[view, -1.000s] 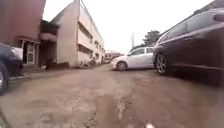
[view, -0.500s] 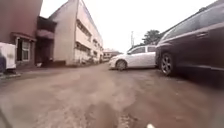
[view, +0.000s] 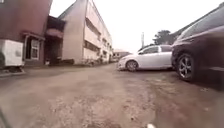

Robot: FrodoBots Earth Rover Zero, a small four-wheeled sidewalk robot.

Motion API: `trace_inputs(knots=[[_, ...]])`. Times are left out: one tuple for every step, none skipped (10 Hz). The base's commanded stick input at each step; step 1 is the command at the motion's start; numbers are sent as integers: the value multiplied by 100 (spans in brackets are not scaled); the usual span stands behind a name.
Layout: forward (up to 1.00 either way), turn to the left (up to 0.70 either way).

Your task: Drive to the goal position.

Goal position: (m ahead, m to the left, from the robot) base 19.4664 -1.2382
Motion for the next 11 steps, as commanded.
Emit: trace_inputs(knots=[[100, 12], [100, 12], [100, 12], [100, 12], [100, -15], [100, 10], [100, 12], [100, 12], [100, 12], [100, 12], [100, 12]])
